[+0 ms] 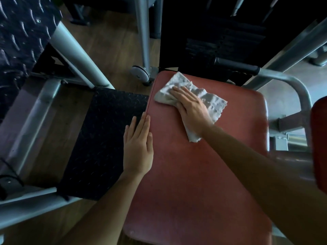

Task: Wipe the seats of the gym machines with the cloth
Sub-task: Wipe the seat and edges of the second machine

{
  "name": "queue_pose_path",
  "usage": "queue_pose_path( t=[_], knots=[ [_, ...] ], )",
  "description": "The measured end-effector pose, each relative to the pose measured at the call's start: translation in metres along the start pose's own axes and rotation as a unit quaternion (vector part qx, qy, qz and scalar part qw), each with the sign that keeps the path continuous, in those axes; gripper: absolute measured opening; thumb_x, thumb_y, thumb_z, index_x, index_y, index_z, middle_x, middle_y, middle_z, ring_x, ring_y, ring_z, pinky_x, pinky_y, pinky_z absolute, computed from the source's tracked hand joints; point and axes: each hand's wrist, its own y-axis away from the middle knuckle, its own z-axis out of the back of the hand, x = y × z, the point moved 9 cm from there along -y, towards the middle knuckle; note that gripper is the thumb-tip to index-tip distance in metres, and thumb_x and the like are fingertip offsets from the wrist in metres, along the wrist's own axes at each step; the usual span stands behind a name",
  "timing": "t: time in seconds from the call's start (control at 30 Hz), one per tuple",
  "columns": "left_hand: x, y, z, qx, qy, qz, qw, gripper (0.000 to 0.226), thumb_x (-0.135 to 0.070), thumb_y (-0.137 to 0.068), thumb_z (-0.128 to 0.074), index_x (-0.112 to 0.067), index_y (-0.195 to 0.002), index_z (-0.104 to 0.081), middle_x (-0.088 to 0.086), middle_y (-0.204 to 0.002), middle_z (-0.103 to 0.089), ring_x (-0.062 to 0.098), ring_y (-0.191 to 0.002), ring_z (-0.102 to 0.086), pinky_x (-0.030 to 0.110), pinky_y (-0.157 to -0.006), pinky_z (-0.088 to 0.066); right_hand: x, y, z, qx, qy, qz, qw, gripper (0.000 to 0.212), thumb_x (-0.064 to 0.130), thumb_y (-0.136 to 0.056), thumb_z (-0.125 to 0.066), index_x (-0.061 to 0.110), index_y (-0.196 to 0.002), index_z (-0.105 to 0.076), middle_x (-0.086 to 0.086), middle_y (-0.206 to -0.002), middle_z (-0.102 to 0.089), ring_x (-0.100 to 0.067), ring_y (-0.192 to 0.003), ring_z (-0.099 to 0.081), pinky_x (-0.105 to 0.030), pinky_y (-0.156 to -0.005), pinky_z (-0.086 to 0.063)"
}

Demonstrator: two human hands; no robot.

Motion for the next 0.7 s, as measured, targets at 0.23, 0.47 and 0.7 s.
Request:
queue_pose_path(
  t=[0.23, 0.47, 0.7],
  knots=[
    [0.001, -0.001, -0.002, 0.002, 0.032, -0.002, 0.999, 0.051, -0.024, -0.105, -0.030, -0.020, -0.156, -0.030, -0.009, -0.164, -0.025, 0.013, -0.154, -0.012, 0.043, -0.126, -0.013, -0.003, -0.006, 0.000, 0.053, 0.020, 0.064, 0.996, 0.040, 0.018, -0.104, -0.047, 0.012, -0.143, -0.053, -0.006, -0.150, -0.049, -0.016, -0.143, -0.036, -0.015, -0.119, -0.014],
    [0.000, -0.001, -0.001, 0.004, 0.020, 0.000, 1.000, 0.050, -0.025, -0.106, -0.030, -0.021, -0.156, -0.029, -0.011, -0.164, -0.023, 0.012, -0.155, -0.009, 0.042, -0.127, -0.010, -0.005, -0.021, 0.008, -0.019, -0.002, -0.030, 0.999, 0.037, 0.015, -0.103, -0.048, 0.008, -0.137, -0.058, -0.009, -0.143, -0.057, -0.025, -0.137, -0.047, -0.022, -0.117, -0.023],
    [-0.004, -0.001, 0.003, 0.017, 0.006, 0.010, 1.000, 0.052, -0.028, -0.104, -0.029, -0.022, -0.156, -0.030, -0.013, -0.163, -0.022, 0.014, -0.154, -0.009, 0.047, -0.126, -0.011, 0.009, 0.033, 0.009, 0.122, 0.004, 0.030, 0.992, 0.042, 0.018, -0.105, -0.046, 0.017, -0.147, -0.049, -0.005, -0.157, -0.040, -0.027, -0.148, -0.032, -0.039, -0.119, -0.027]
  ],
)
